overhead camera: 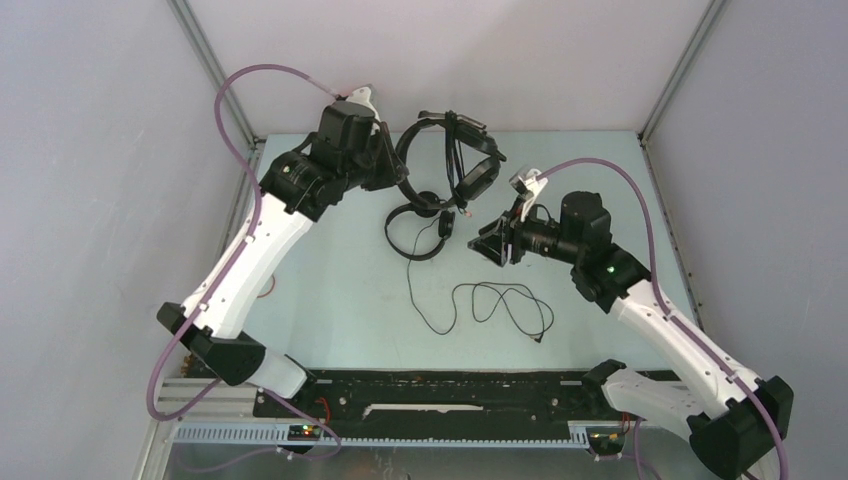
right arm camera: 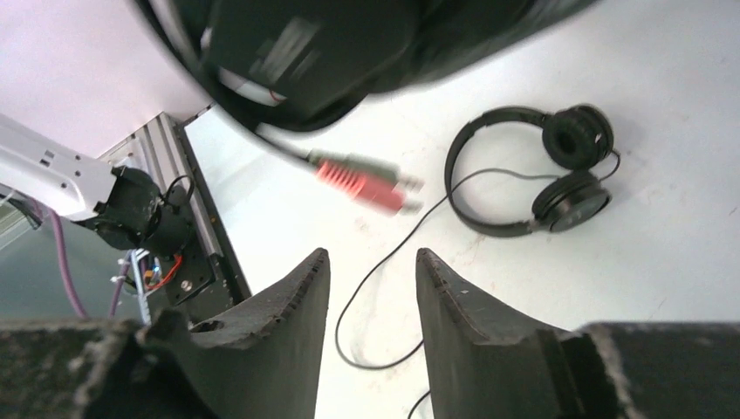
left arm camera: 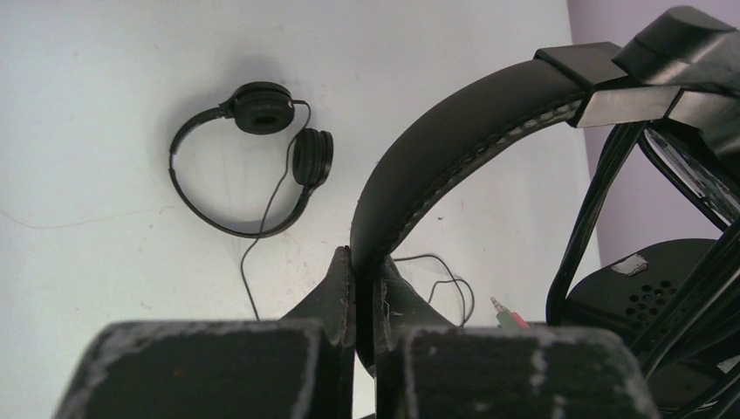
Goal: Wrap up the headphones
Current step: Wrap the headphones cable around the headphones.
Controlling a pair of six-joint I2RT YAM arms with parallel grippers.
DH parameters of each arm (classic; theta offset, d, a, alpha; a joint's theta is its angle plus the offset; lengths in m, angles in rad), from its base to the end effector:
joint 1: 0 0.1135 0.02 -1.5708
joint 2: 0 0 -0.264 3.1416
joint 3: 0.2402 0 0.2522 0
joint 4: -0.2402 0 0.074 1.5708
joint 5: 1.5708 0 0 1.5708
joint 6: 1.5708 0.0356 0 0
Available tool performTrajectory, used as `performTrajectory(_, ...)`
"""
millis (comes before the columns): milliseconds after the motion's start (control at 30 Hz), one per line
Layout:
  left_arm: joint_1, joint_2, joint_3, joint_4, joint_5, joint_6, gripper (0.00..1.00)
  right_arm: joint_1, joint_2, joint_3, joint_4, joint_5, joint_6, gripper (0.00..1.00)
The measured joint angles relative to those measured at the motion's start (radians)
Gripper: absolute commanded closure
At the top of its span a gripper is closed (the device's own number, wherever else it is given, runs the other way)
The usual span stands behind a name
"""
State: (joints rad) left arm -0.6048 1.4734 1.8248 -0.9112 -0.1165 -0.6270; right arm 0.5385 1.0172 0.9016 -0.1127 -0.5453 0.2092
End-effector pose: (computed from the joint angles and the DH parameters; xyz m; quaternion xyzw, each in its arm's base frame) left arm 0.2461 -0.1651 0.4588 -0.0379 0.8731 -0.2377 0.4240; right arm 0.1907 0.1354 0.3458 -0.2888 0.7165 0.4150 0.4806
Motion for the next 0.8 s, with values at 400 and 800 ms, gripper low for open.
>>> performTrajectory(400,-0.001,0.134,0.13,-0.072,-0.097,0.069,1.0,-0.013,-0.188,0.047,-0.24,0.046,0.112,0.53)
performTrajectory(800,-0.024,0.264,0.174,-0.056,-0.172,0.101,1.0,-0.081,-0.121,0.283,-0.208,0.234,0.219,0.52)
